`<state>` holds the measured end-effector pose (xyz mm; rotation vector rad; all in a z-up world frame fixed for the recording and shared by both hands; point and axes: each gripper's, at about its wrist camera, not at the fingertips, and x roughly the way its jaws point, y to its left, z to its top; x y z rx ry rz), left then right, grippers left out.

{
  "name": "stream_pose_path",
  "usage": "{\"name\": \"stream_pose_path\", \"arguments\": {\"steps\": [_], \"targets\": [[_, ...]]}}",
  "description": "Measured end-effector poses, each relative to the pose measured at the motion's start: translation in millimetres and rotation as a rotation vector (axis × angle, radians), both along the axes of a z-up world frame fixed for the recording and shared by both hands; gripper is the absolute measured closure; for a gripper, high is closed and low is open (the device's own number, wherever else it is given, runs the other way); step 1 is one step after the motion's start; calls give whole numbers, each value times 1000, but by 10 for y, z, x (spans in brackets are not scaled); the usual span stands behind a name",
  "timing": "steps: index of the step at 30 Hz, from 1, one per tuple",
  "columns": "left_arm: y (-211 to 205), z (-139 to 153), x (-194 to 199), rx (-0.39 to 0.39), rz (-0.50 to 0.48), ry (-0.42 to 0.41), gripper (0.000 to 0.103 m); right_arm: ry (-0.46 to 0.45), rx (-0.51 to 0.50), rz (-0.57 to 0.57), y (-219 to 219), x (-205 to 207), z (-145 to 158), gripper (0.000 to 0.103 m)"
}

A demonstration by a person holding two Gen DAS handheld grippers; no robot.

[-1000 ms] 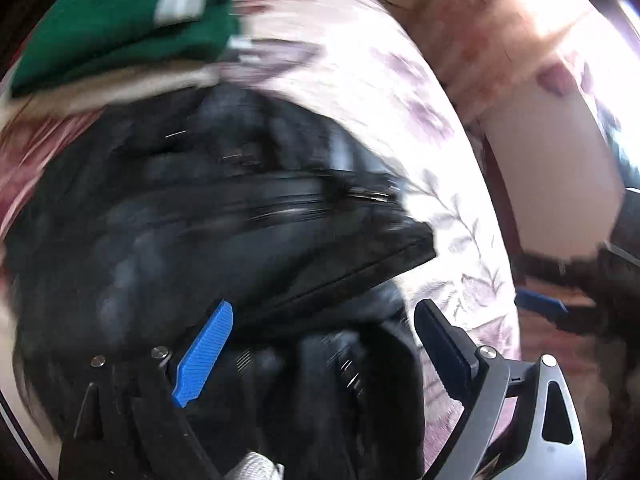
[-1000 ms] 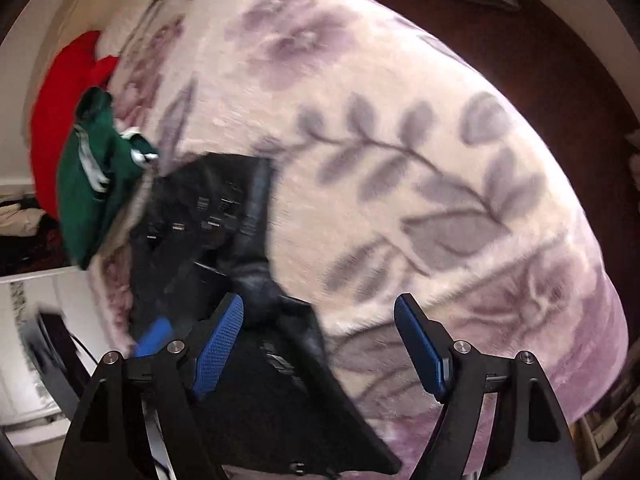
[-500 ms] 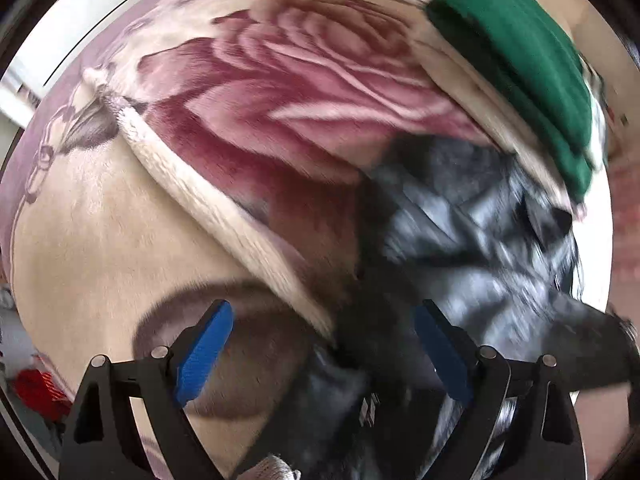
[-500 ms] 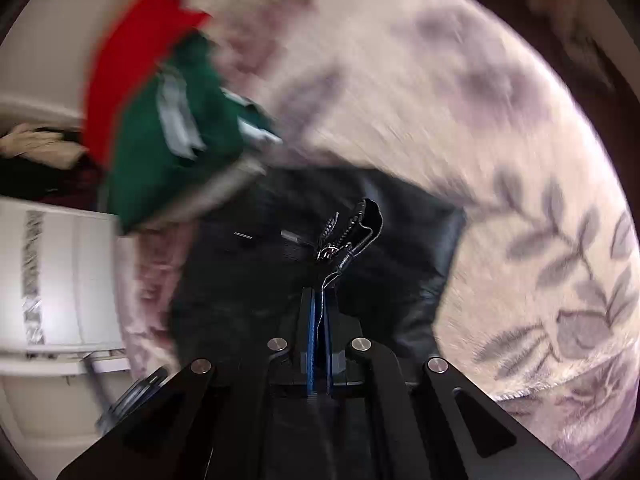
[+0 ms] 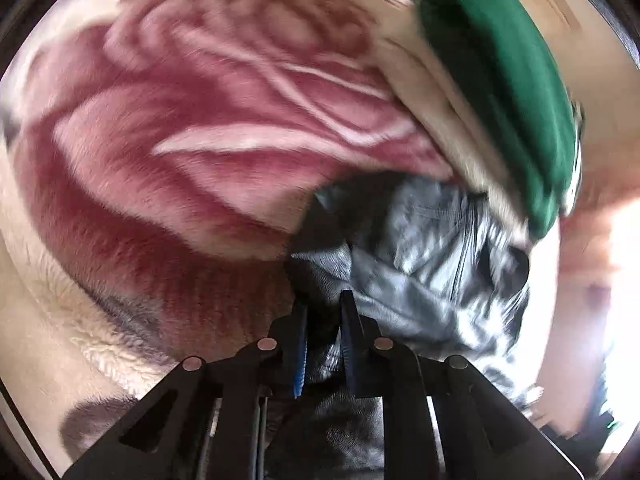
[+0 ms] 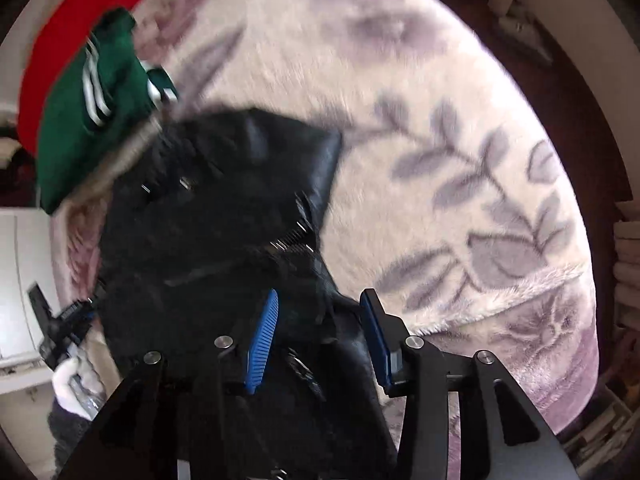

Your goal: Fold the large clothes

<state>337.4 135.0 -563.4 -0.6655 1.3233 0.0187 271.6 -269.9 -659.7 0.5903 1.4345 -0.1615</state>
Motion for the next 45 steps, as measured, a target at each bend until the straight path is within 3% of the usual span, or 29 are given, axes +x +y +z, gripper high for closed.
{"name": "stream_pose_path", "arguments": {"steps": [3,5,9,10,11,12,13,14,17,20,22,25,27,29,33,35,36,37,38,39,41,42,44,45], "targets": [[243,-82,-57,-2,60,-1,93,-45,3,24,51,126,78,46],[372,-67,-86,-5,83,-4,93,-47,0,41,100,246,2,46],[365,182,-113,-21,53,-21,91,3,62,70,194,534,-314,46],[258,320,-151,-20,9,-47,89,59,77,84,243,591,-439,46],[150,360,-133,-3,-28,-59,78,95,85,91,279,622,-550,51],[39,444,-169,14,-68,-80,59,102,86,93,314,634,-595,63],[-105,512,-208,29,-110,-104,49,92,48,102,350,643,-586,81],[-263,552,-247,41,-147,-123,41,65,-1,114,380,655,-526,84],[-594,460,-301,96,-213,-118,41,-31,-14,76,369,653,-263,89],[-832,134,-279,244,-271,-79,41,-113,-84,50,318,672,-74,89],[-872,-101,-274,303,-295,-27,42,-53,-85,61,253,736,-290,89],[-943,-111,-283,367,-330,-37,42,120,-34,91,171,789,-692,86],[-944,-49,-299,373,-340,-43,42,96,-47,65,114,769,-549,79],[-904,-33,-315,355,-330,-46,42,21,-89,63,111,706,-288,79],[-895,-42,-298,356,-333,-36,42,-110,32,188,391,598,-59,79],[-892,-68,-282,349,-329,-33,42,-82,104,251,536,589,-238,79],[-887,-88,-268,344,-326,-34,40,-17,70,265,572,588,-424,80],[-883,-120,-253,342,-321,-33,40,30,21,272,582,593,-575,98],[-869,-163,-228,332,-319,-35,40,73,0,277,555,593,-771,103],[-865,-173,-222,332,-317,-32,40,117,23,259,498,582,-959,103],[-843,-97,-221,346,-310,-22,40,147,49,240,473,598,-993,103],[-848,-24,-247,352,-303,-22,41,143,51,249,480,618,-906,98],[-862,211,-310,345,-281,-58,41,119,97,221,409,667,-695,77],[-860,332,-359,332,-264,-85,41,105,115,196,338,635,-573,55]]}}
